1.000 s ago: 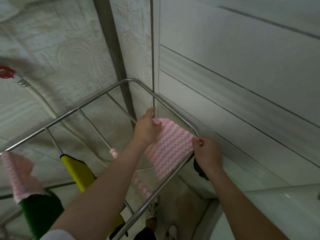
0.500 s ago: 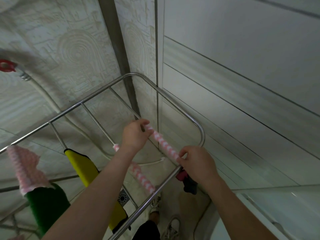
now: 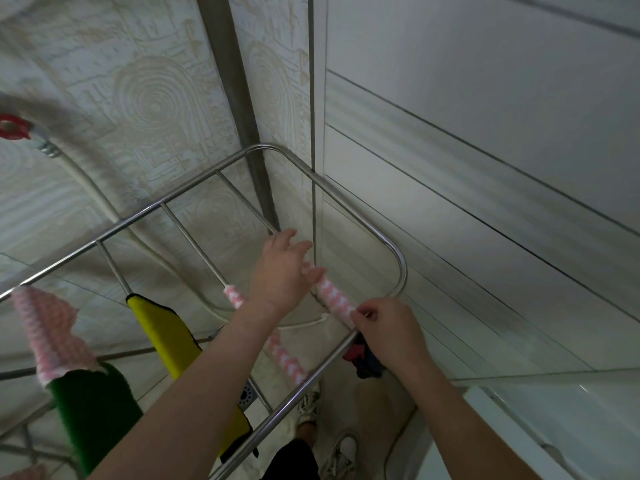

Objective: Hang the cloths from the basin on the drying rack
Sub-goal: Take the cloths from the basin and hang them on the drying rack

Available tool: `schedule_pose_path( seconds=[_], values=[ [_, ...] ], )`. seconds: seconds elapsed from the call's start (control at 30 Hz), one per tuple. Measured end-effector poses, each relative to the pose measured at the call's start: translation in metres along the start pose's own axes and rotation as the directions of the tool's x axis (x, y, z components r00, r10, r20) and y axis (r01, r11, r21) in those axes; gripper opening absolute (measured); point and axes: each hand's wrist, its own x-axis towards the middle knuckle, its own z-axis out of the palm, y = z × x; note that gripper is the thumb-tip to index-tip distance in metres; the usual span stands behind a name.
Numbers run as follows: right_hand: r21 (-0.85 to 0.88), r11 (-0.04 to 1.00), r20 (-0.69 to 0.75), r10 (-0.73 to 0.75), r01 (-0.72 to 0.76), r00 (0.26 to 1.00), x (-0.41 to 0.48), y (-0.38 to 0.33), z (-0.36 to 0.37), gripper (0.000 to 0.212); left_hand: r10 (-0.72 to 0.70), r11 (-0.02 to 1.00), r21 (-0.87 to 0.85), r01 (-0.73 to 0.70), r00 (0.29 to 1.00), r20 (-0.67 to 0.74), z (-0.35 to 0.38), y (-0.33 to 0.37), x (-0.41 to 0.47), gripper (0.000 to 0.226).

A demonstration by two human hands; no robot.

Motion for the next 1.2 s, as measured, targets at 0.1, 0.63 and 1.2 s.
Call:
schedule_pose_path(
  seconds=[0.1,0.63,1.2],
  values=[
    [0.023,1.0,-0.007,0.011,-0.011,1.0,-0.001,-0.001,0.0,0.017,-0.003,1.0,0.026,0.0,0.992,0.125,0.006,0.005,-0.008,0.059],
    [0.327,0.934,0.102,-0.189,0.146,0.977,-0.034,-0.03,-0.108,0.007,0.327,0.64,-0.765,0.071,0.876,0.355,-0.026,0.063,-0.051,0.027],
    [0.594,0.764,0.309,-0.507,0.253,0.805,-0.054,-0.074,-0.136,0.034,0.136,0.351,-0.873,-0.338,0.941,-0.31,-0.161,0.088,-0.078,0.013]
  ],
)
